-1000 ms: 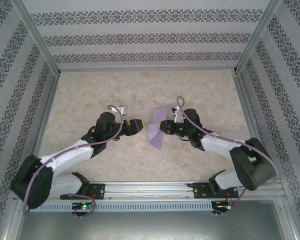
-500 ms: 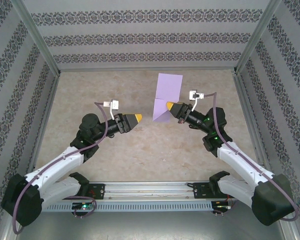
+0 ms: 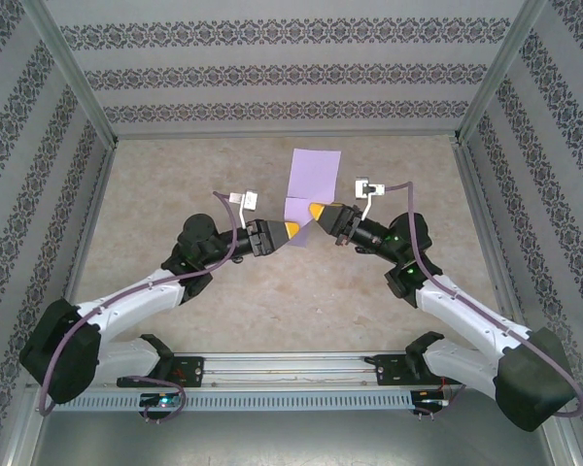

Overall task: Fold a paper plane with a square sheet of paper (fold left side to right side)
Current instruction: Turn over the paper at the center of the table.

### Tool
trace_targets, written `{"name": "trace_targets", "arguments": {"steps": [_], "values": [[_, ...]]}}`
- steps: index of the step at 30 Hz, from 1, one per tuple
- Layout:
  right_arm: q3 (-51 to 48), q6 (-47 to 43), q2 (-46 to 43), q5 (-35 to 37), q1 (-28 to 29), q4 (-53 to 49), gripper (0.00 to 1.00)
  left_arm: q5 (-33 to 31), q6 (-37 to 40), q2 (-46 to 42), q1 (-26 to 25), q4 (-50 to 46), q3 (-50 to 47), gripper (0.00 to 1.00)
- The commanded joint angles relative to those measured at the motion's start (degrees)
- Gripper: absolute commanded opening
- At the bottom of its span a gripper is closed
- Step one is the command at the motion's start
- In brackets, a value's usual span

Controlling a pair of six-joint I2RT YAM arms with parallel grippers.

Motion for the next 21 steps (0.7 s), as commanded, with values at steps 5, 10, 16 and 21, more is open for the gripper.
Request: {"name": "trace_targets", "arguments": {"steps": [5,10,16,21], "values": [[-0.3,0.3,0.2,2.7,0.9,3.3,0.00,0.2,-0.9,0.8,-0.7,7.0,1.7,0.57],[-0.6,0.2,0.0,2.8,0.8,3.1,0.06,-0.8,-0.6,0.5,-0.7,6.2,1.4,0.41],[-1.3,-0.5,-0.3,3.1,0.7,2.0,0.18,-1.5,-0.5,-0.2,-0.7,5.0,1.0,0.18],[-2.4,-4.1,-4.0,4.4,-0.5,-4.1,0.32,-1.7,1.4,-2.1,-0.6,-1.3,1.2,0.03]]}}
